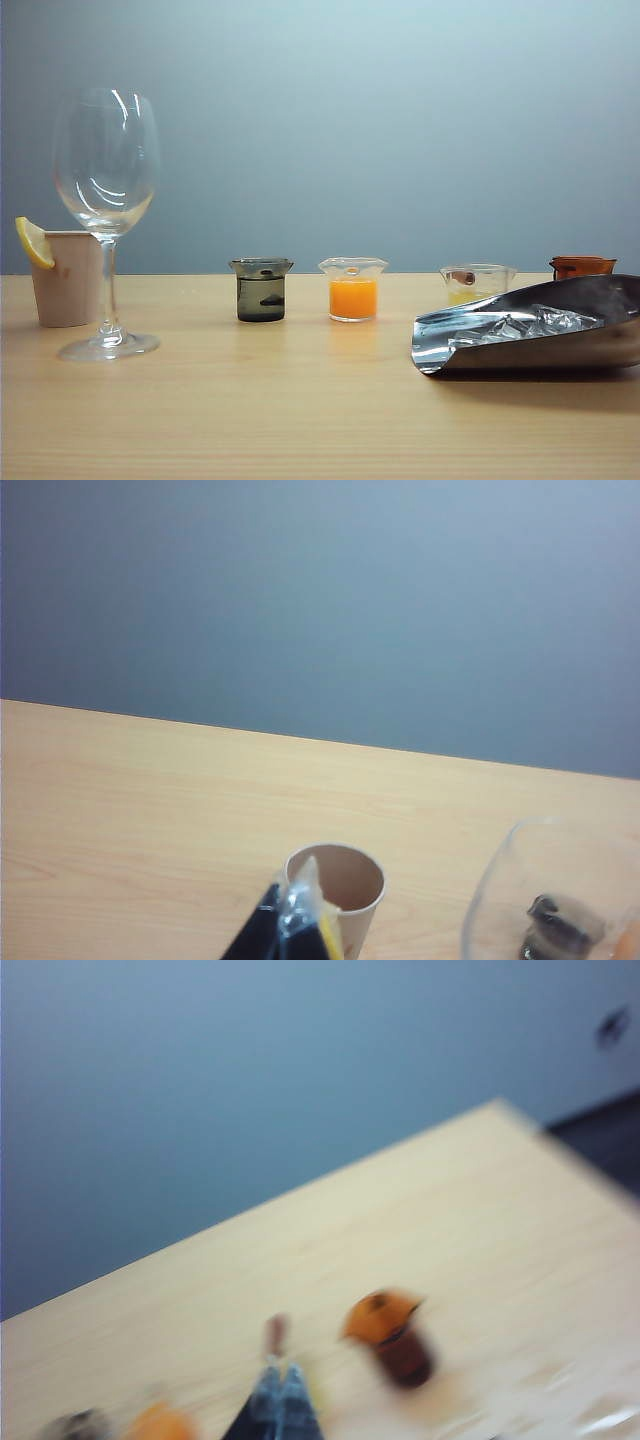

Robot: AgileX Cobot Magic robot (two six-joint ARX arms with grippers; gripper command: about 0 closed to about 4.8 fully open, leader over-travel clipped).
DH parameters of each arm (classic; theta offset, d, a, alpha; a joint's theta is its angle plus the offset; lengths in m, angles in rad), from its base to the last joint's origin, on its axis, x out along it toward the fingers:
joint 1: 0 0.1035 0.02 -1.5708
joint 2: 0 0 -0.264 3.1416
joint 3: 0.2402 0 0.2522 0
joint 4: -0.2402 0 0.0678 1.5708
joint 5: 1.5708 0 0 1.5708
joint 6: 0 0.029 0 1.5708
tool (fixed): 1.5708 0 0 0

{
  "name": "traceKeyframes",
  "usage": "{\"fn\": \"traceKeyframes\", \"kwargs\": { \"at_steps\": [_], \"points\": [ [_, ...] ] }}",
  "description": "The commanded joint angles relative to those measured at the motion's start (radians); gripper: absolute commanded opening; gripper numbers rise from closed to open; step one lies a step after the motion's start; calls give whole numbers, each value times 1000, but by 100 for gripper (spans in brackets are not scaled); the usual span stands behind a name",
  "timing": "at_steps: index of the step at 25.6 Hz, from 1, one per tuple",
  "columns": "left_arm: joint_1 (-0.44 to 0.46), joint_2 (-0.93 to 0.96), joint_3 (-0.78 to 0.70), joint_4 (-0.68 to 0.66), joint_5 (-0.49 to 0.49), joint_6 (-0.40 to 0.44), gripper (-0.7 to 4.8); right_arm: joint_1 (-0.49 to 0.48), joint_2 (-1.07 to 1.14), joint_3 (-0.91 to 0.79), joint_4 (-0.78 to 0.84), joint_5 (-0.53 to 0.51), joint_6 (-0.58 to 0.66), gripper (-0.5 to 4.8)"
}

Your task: Pick up the ice scoop on the desk filled with ice cubes, pour the ice into the goblet, and finally put the scoop back on the table.

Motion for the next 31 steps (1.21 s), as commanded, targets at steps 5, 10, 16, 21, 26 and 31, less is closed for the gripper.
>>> {"fn": "traceKeyframes", "kwargs": {
  "at_steps": [5,10,16,21,26,31],
  "points": [
    [-1,219,274,-117,147,63,-5,2,251,47,-39,-148,364,-5],
    [-10,390,410,-139,312,78,-5,2,362,11,61,-196,381,-5],
    [-163,428,428,-179,288,116,-4,0,340,-152,177,-167,579,-5],
    [-298,428,428,-213,238,145,-5,-1,298,-190,179,-131,594,-5],
    [-424,441,428,-279,159,144,-5,0,301,-225,200,-129,624,-5],
    [-529,476,427,-259,105,145,-5,0,301,-270,238,-103,644,0]
  ]
}}
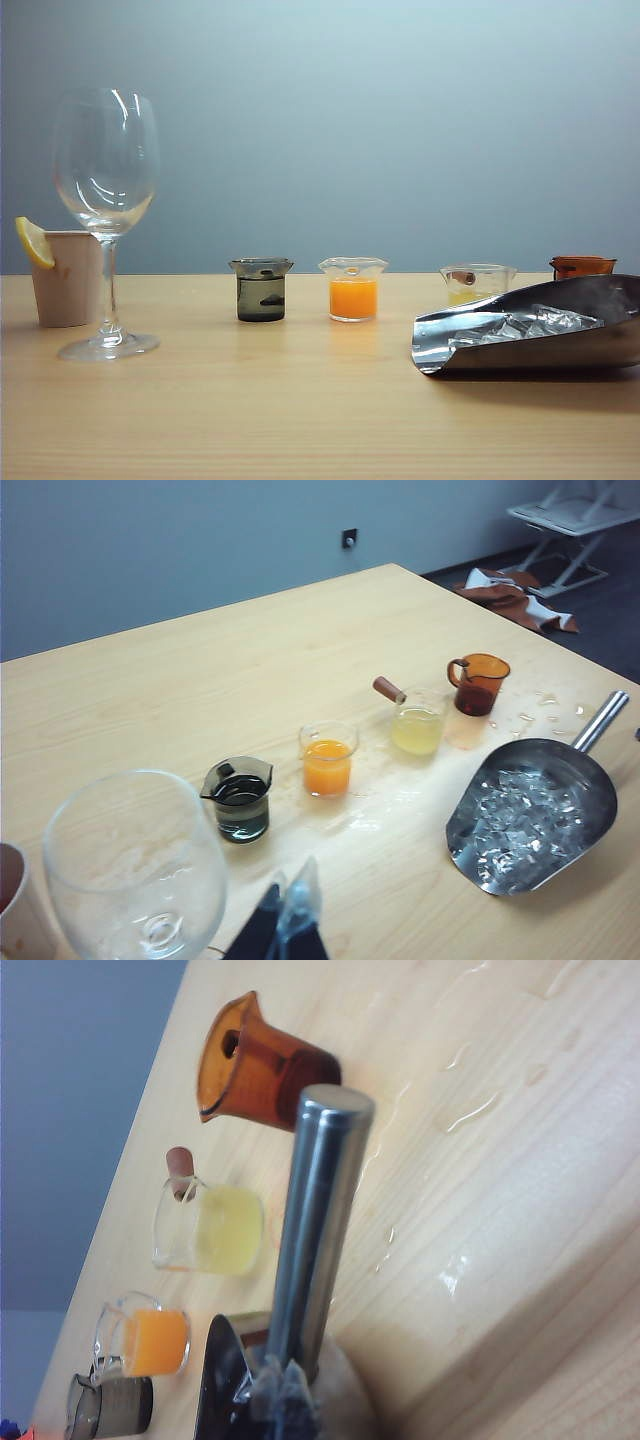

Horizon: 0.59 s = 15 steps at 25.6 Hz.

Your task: Pick up the ice scoop on the desk filled with ice cubes, pour the ice into the goblet, and finally put the scoop back on the table.

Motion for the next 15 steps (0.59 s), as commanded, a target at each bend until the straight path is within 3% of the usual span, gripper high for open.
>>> {"fn": "traceKeyframes", "kwargs": {
  "at_steps": [1,2,3,5,6,15],
  "points": [
    [-11,10,4,31,-10,7,-5,-1,-1,1,46,24,2,26],
    [-11,11,4,31,-10,7,-5,-1,-1,1,53,29,-6,74],
    [-11,15,4,32,-10,7,-5,-1,-1,1,71,35,-28,247],
    [-11,22,4,31,-10,7,-5,-1,-1,1,83,69,-56,425],
    [-11,23,4,31,-10,7,-5,-2,0,-1,83,73,-56,443],
    [-11,35,3,31,-10,7,-5,-6,0,-67,141,66,-40,441]
  ]
}}
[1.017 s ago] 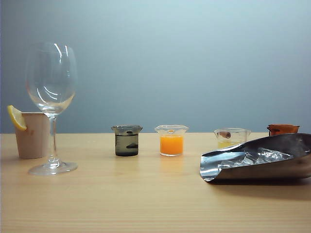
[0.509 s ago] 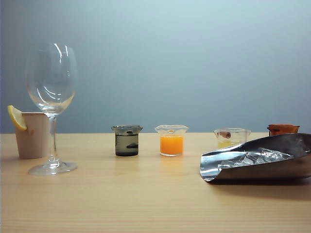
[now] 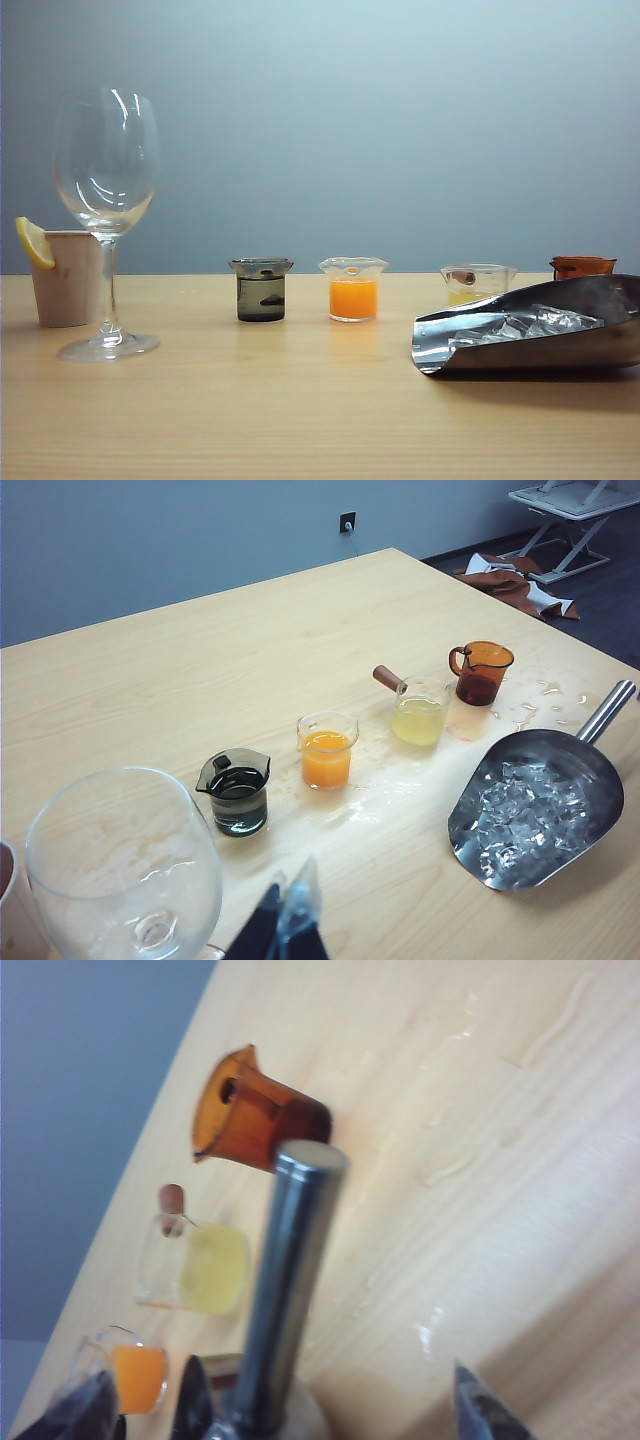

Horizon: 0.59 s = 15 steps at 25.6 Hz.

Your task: Pick up the ice scoop on the desk filled with ice cubes, pour the ice into the goblet, and finally put the scoop back on the table.

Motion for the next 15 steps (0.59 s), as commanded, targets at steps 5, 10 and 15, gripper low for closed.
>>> {"fn": "traceKeyframes", "kwargs": {
  "at_steps": [5,10,15],
  "points": [
    [1,-1,3,5,-2,7,-5,0,-2,-3,90,-2,51,441],
    [1,-1,3,5,-3,7,-5,1,105,14,115,-10,55,477],
    [1,-1,3,5,-3,7,-5,0,379,21,387,-3,74,479]
  ]
}}
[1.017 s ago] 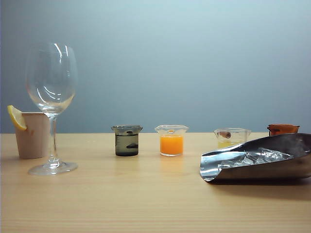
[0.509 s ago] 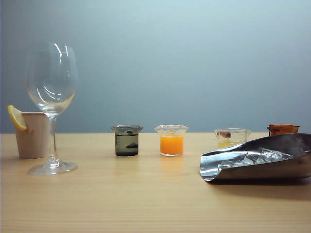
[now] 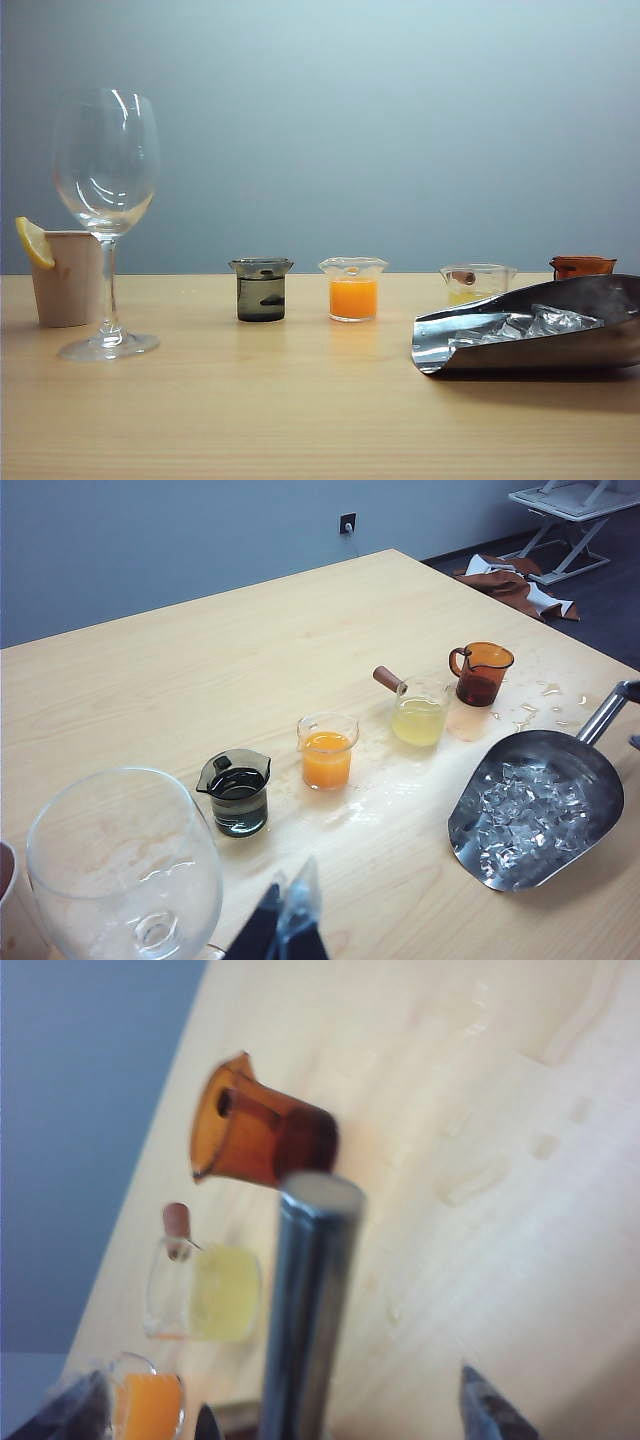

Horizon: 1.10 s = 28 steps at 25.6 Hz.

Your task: Pick up the ice scoop on the desk filled with ice cubes, pour the ice into the goblet, and finally put the scoop back on the table.

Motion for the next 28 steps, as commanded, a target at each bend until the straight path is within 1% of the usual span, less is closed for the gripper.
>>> {"fn": "traceKeyframes", "kwargs": {
  "at_steps": [1,6,10,13,14,15,17,21,22,24,28],
  "points": [
    [1,-1,3,5,-3,7,-5,0,146,3,164,1,28,479],
    [1,-1,3,-10,-3,7,-5,0,305,2,348,2,30,479],
    [1,-1,3,-33,-3,7,-5,0,414,3,488,5,78,479],
    [1,-1,3,-44,-3,7,-5,0,475,3,550,5,87,479],
    [1,-1,3,-47,-3,7,-5,0,491,3,561,5,94,468],
    [1,-1,3,-47,-3,7,-5,0,504,3,570,5,101,450],
    [1,-1,3,-47,-2,7,-5,0,539,10,584,8,101,331],
    [1,-1,3,-47,-2,7,-5,0,547,25,582,11,101,232],
    [1,-1,3,-47,-2,7,-5,0,547,30,584,26,101,192],
    [1,-1,3,-47,-2,7,-5,0,547,38,581,44,101,151],
    [1,-1,3,-47,-2,7,-5,-1,547,40,575,65,101,142]
  ]
}}
